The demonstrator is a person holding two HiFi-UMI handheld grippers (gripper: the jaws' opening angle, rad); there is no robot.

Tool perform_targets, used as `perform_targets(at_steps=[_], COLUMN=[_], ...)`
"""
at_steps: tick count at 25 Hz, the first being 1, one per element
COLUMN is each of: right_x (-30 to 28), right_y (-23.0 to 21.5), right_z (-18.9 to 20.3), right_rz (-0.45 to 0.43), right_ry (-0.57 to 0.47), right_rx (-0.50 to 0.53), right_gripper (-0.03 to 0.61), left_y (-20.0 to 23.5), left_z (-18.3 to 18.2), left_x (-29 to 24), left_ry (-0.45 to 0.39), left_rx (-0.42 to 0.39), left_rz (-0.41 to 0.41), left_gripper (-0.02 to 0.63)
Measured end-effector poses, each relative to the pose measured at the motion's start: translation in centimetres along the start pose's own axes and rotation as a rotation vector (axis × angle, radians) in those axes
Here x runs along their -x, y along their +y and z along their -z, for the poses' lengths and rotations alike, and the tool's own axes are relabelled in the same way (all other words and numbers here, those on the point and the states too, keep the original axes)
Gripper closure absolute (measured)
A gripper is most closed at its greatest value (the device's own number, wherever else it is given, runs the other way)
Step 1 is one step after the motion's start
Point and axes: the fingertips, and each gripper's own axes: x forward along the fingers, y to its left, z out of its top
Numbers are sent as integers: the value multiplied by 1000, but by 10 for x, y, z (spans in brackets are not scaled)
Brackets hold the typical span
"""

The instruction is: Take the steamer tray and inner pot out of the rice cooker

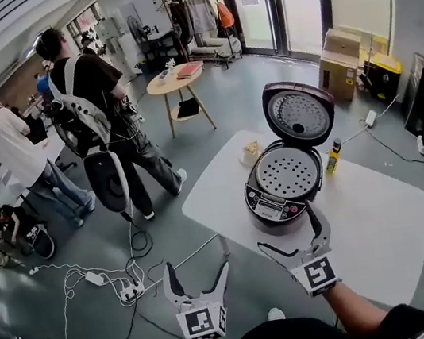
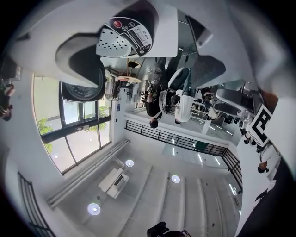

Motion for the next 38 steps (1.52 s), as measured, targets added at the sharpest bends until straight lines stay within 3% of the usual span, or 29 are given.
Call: perform_targets(at_steps=[11,25,31,38], right_x=[-18,-69,-85,-83], right_y=[-72,-150,-184,-220], right_z=[20,66,94,142], right_rz=[130,365,475,620], right_ry=[28,203,319,576], right_rx=[-16,-24,-50,-186], right_gripper=[-15,-15,-14,-11], left_y=[-44,-69,-82,-118], left_z=[-3,18,44,79], left_x=[-92,-243,-314,-371], left_ry=[14,106,292,546], left_rx=[-13,17,-17,-106], left_rz=[167,412,513,704], left_gripper=[43,58,89,109])
